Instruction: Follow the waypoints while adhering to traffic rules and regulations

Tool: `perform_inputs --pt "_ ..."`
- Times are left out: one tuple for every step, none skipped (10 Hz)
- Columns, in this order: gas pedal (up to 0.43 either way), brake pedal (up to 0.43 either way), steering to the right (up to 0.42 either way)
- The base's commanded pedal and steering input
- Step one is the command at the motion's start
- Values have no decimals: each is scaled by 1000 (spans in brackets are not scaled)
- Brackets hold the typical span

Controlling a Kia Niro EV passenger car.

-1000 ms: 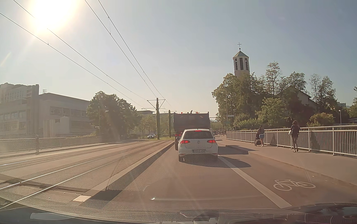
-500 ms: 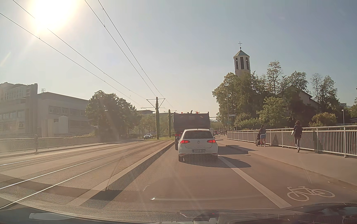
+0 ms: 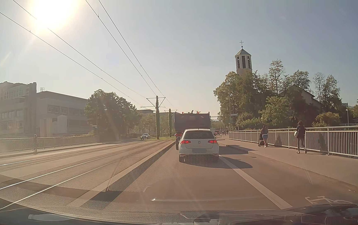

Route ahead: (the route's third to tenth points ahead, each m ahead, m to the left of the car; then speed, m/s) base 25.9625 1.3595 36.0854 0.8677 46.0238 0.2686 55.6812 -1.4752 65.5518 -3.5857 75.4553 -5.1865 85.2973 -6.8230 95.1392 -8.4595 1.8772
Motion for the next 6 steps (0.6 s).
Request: perform_inputs --pt "0 0 -5" --pt "0 0 -5" --pt "0 0 -5" --pt "20 0 -3" --pt "39 0 0" --pt "47 0 1"
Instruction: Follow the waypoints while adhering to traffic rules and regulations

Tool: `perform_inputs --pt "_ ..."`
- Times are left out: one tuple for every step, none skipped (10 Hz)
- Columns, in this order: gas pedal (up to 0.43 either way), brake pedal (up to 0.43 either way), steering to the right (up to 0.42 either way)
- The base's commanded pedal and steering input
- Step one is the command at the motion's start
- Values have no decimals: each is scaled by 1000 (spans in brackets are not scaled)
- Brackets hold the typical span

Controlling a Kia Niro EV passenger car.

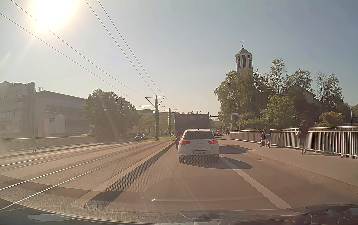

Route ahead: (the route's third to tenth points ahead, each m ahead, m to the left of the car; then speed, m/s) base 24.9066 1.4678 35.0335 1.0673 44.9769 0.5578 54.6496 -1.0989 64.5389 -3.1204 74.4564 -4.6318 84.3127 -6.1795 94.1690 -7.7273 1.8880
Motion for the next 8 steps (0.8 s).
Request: perform_inputs --pt "59 0 2" --pt "67 0 2" --pt "67 0 0" --pt "79 0 0" --pt "87 0 0" --pt "87 0 0" --pt "87 0 0" --pt "110 0 0"
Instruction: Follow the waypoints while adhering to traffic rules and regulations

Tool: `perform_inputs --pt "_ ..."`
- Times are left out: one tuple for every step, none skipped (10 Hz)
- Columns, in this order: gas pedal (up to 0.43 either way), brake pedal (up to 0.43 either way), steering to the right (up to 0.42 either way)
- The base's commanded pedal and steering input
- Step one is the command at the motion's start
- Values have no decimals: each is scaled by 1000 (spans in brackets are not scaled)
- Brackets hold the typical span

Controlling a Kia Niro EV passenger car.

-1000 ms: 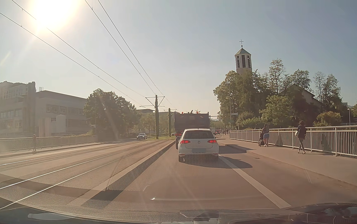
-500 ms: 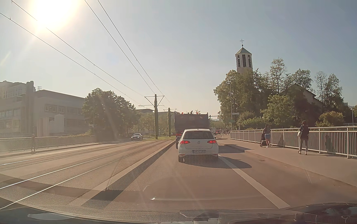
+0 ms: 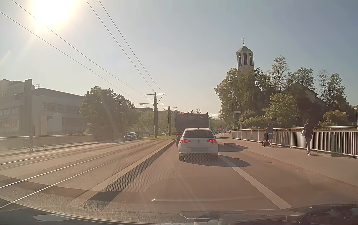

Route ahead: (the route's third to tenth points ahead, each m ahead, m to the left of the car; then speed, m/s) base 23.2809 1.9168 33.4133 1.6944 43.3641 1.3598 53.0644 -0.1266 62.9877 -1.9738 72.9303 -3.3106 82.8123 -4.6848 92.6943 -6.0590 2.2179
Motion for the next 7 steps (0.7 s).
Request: perform_inputs --pt "118 0 0" --pt "130 0 0" --pt "130 0 0" --pt "138 0 0" --pt "138 0 0" --pt "138 0 1" --pt "138 0 0"
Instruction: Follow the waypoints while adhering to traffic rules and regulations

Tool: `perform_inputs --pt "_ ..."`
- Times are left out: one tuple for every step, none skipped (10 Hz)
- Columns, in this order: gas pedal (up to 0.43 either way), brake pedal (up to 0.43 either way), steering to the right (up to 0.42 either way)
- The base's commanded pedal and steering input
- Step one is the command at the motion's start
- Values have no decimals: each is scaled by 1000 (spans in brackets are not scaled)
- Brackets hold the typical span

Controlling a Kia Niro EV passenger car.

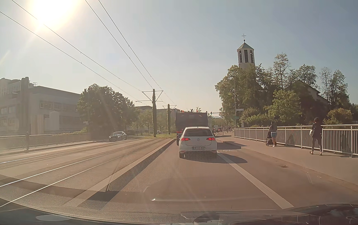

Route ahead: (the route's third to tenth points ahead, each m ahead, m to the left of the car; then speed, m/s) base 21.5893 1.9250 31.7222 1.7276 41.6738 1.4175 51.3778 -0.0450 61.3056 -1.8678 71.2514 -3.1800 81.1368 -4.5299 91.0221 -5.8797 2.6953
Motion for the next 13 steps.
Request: perform_inputs --pt "138 0 1" --pt "138 0 1" --pt "138 0 0" --pt "138 0 0" --pt "138 0 1" --pt "138 0 1" --pt "138 0 0" --pt "138 0 1" --pt "138 0 1" --pt "138 0 3" --pt "138 0 3" --pt "138 0 3" --pt "138 0 3"
